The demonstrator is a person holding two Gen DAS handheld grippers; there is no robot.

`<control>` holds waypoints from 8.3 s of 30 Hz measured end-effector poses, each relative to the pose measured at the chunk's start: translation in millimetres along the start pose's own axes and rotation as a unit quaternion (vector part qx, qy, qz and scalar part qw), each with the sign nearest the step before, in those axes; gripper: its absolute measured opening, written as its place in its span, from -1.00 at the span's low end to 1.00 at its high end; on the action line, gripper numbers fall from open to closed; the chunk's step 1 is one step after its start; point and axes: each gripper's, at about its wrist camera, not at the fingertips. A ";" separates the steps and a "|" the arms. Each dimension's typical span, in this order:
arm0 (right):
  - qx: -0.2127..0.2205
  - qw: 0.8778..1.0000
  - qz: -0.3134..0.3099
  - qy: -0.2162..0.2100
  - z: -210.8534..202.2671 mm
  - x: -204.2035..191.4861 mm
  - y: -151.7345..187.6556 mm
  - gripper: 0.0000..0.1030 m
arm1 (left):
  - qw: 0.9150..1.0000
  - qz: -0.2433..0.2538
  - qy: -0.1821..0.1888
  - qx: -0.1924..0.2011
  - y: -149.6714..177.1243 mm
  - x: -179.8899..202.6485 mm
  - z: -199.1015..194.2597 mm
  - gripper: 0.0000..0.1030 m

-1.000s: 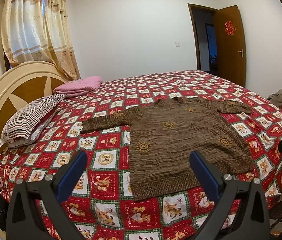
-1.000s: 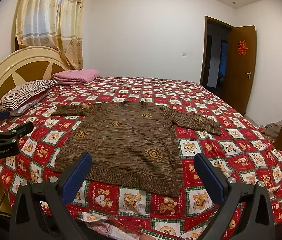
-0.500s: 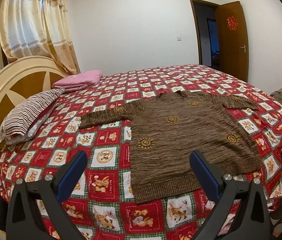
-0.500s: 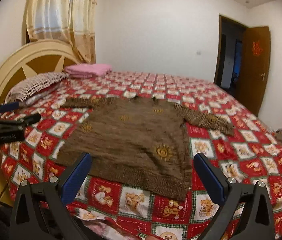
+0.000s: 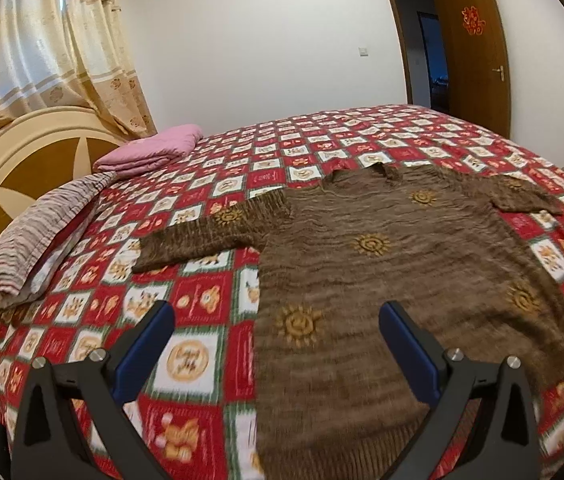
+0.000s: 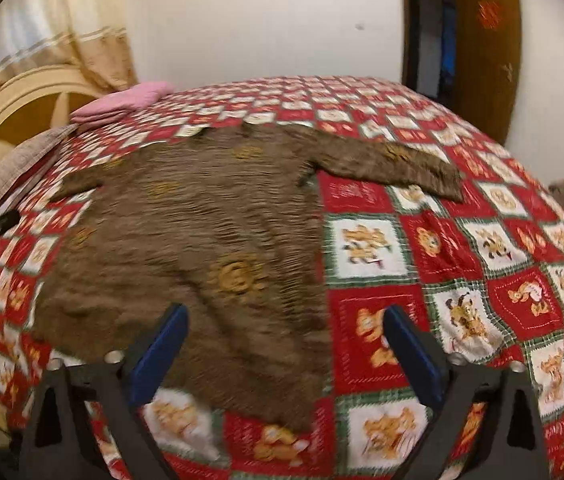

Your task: Fold small clothes

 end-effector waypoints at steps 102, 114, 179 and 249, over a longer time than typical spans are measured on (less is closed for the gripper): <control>-0.066 0.993 0.077 -0.060 153.2 38.8 -235.1 0.35 | 0.975 -0.142 0.100 -0.141 -90.9 -39.4 213.4 1.00; -0.024 0.995 0.067 -0.073 183.4 67.8 -225.9 0.35 | 0.983 -0.062 0.059 -0.163 -139.3 8.1 185.1 1.00; -0.018 0.985 -0.156 -0.073 193.1 -149.0 -227.7 0.15 | 0.974 -0.191 -0.019 -0.122 -59.7 -123.4 180.9 1.00; 0.066 0.994 0.080 -0.022 137.7 86.0 -180.0 0.31 | 0.864 -0.473 0.173 -0.008 -102.6 -241.5 185.7 -0.88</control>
Point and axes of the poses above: each gripper's, at about its wrist camera, not at the fingertips, and z roughly the way its jaws point, x to its right, y to its underside, and after that the axes turned 15 degrees about -x, right-handed
